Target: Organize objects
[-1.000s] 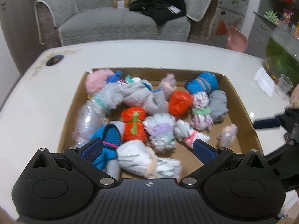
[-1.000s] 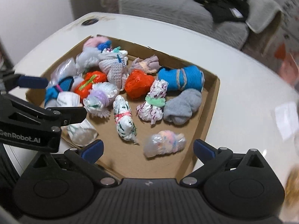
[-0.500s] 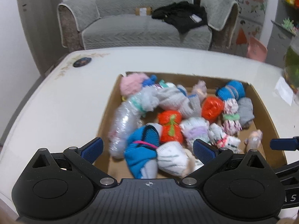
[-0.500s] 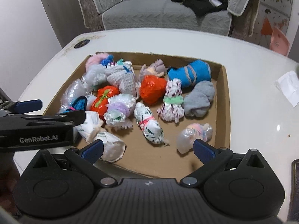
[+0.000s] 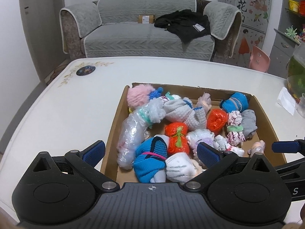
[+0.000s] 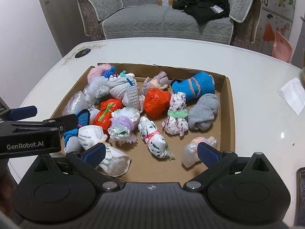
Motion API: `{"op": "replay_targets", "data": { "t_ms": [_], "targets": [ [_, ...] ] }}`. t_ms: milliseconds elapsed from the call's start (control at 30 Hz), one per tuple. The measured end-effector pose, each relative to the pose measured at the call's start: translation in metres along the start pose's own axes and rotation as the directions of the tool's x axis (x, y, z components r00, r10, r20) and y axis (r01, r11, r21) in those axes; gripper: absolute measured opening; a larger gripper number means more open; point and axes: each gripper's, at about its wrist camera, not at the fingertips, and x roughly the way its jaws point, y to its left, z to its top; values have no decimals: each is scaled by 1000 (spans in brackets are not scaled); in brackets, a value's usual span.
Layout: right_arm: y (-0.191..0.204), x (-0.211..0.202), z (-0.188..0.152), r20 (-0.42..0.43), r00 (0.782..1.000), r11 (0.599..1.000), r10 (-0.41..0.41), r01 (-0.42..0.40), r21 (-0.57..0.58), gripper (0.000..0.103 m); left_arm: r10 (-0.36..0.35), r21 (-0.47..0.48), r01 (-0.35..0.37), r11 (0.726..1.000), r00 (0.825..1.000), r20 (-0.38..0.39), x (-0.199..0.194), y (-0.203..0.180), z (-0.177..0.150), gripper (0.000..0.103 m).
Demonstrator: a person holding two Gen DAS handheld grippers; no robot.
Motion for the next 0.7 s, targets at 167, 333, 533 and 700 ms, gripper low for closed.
{"op": "replay_targets", "data": {
  "t_ms": [167, 333, 533, 700],
  "targets": [
    [1, 2, 0, -4, 1000, 1000, 0, 0, 3, 102, -6, 7, 6, 1000, 1000, 3, 0, 0, 1, 103],
    [4, 3, 2, -3, 1000, 1000, 11, -11, -4, 102, 1, 11, -1, 1000, 1000, -3, 3, 0, 2, 103],
    [5, 3, 3, 0, 1000, 1000, 16, -16, -9, 102, 4, 18, -4, 1000, 1000, -8, 5, 0, 3, 103],
    [1, 3, 4, 1, 1000, 1000, 16, -16, 3, 102, 3, 26, -3, 1000, 1000, 1, 3, 0, 6, 103]
  ]
}}
